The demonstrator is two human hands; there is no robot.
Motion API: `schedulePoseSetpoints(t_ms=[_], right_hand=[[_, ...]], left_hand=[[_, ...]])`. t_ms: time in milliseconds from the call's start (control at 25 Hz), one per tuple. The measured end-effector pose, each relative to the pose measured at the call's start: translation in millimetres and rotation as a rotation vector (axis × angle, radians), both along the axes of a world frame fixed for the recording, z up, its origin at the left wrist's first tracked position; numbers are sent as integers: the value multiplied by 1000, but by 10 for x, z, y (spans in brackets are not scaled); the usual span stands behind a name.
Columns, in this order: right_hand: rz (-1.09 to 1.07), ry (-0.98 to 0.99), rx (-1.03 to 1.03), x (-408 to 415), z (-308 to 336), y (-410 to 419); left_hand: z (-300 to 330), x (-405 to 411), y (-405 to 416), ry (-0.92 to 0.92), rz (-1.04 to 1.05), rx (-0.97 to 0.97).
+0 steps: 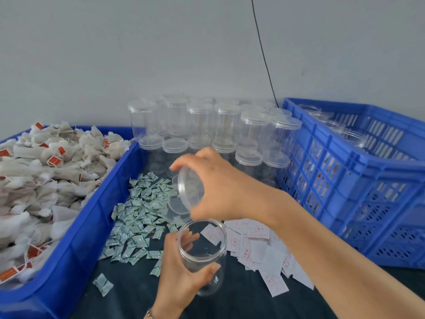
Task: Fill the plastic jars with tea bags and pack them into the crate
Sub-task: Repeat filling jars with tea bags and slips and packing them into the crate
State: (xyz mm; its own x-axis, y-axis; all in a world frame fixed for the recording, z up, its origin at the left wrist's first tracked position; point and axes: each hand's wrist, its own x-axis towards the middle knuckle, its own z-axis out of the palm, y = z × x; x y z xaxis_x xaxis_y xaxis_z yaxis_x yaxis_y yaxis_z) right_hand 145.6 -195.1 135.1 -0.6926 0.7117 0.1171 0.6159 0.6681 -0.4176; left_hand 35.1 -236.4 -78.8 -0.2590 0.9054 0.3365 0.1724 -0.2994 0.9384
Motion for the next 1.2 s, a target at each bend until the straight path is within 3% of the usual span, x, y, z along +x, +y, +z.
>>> schedulePoseSetpoints(t_ms=[80, 160, 280, 560, 760, 960, 1200], right_hand=[[-188, 120, 100, -4, -121, 114], [-339, 74, 27, -15, -325, 275], [-404, 138, -270, -63, -665, 514], [-498, 186, -286, 74, -1199, 655], [-425, 210, -241, 26, -947, 676], [-240, 139, -163, -485, -597, 808], [-134, 41, -153, -1179, -585, 1166]], left_hand=[[-9, -3, 2, -5, 2, 3], [-14, -2, 4, -10, -5, 12], [-22, -4, 4, -5, -11, 8], [33, 10, -33, -6, -5, 2], [278, -148, -66, -61, 140, 34], [638, -642, 28, 94, 337, 90], [670, -1014, 193, 128, 449, 63]])
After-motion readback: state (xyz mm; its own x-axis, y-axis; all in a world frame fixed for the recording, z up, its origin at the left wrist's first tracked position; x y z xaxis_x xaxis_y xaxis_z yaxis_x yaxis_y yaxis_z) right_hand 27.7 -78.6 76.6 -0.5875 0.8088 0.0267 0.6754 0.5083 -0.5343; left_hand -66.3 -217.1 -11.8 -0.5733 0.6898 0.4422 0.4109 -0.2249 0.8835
